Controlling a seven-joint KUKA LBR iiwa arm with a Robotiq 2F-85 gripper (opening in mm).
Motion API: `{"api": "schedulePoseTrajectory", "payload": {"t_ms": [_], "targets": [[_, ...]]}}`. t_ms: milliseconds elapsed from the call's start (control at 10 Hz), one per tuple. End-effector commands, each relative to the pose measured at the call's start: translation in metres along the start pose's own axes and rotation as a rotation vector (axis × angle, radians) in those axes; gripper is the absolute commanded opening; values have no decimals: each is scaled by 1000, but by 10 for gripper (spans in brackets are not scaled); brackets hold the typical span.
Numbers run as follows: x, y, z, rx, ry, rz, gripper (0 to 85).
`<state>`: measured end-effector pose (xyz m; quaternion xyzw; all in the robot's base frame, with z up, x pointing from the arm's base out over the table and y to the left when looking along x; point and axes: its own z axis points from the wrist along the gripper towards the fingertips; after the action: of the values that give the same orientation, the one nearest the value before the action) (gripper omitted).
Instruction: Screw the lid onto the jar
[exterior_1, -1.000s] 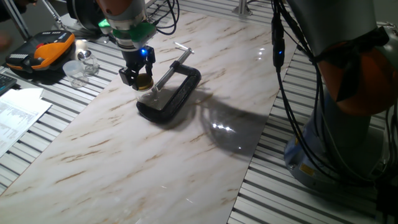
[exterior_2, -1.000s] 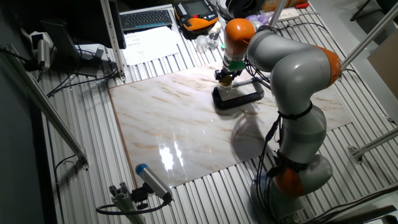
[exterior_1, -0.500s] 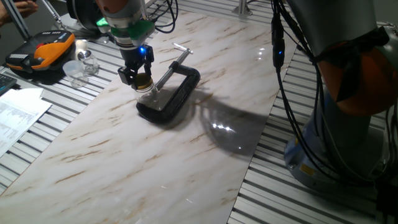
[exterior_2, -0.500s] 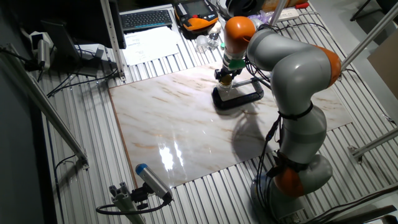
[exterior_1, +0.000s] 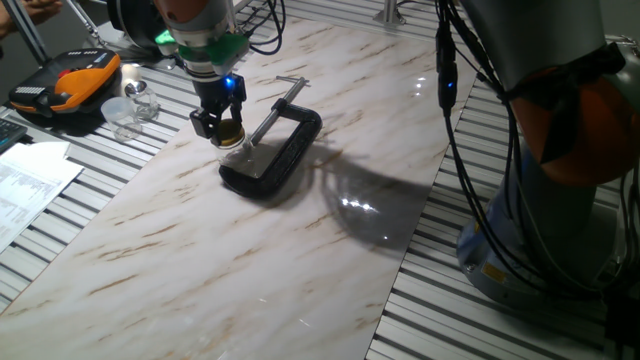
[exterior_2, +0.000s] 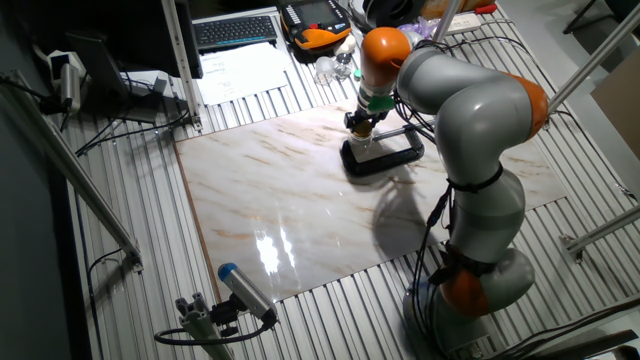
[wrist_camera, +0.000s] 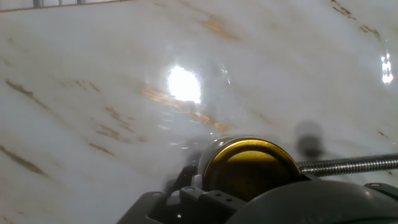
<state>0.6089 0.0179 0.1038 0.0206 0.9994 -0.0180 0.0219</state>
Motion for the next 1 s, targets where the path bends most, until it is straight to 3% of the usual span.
{"api": "schedulePoseTrajectory", "payload": {"t_ms": [0,500,900], "targets": [[0,0,0,-3,0,0,0],[-2,-1,4,23,-15,-5,0],[-3,-2,5,23,-16,-5,0]]}}
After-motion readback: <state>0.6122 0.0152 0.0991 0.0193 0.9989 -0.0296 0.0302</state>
